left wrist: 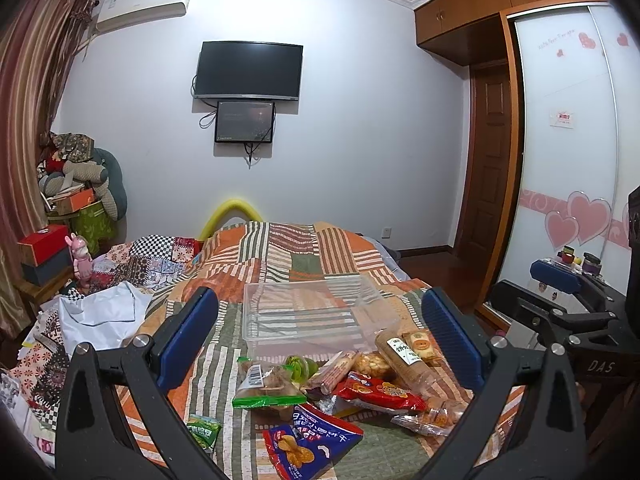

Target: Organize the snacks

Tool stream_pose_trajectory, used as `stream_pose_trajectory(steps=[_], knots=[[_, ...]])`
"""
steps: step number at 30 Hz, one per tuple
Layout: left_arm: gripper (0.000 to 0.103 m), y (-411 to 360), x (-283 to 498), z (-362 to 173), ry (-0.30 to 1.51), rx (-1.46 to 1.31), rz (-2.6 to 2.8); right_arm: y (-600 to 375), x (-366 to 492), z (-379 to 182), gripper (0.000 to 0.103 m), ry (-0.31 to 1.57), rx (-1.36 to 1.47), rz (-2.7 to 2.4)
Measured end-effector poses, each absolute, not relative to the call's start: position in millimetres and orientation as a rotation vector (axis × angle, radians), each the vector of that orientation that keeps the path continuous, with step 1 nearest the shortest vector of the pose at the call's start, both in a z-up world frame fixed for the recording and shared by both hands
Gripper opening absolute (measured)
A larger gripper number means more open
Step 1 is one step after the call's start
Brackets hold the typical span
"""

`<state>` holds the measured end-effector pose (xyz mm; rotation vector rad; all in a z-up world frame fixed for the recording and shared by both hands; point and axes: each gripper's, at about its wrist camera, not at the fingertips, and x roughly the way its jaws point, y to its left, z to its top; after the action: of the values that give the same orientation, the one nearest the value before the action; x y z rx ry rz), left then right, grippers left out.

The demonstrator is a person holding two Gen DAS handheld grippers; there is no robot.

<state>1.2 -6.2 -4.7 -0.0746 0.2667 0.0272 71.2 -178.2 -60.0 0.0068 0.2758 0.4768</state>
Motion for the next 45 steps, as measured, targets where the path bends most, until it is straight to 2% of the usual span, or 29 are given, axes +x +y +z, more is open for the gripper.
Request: stream_pose_trajectory(steps=[25,28,35,39,43,45], knots=[[0.103,5.0,15.4,-16.3,0.297,-0.085,0.040,-174.2,85.0,-72.3,0.102,0.315,0.009,0.472],[0.099,7.7,21.8,-22.1,0.320,-0.084,0.042,-174.2,93.1,-80.2,0.096,0.351,0.007,0.475],[0.082,24.9,47.0,-47.9,0.439,-0.106,0.035,-177.8,115.1,-102.1,0.087,0.458,-0.003,0.477],[0.073,35.9,63.3,-66.6,0.510,-0.122,0.022,-179.3,126.0,-113.5,0.077,0.518,-0.013,0.478],[0.073,48.2,82.3,-88.4,0.590,-0.157,0.020,-179.0,138.1,-126.2,0.065,0.587,-0.016,0.492],[0.073,54.3,92.7,-101.4,0.640,-0.174,0.028,-178.7,145.5,-134.1,0.063,0.629,-0.015,0.502]])
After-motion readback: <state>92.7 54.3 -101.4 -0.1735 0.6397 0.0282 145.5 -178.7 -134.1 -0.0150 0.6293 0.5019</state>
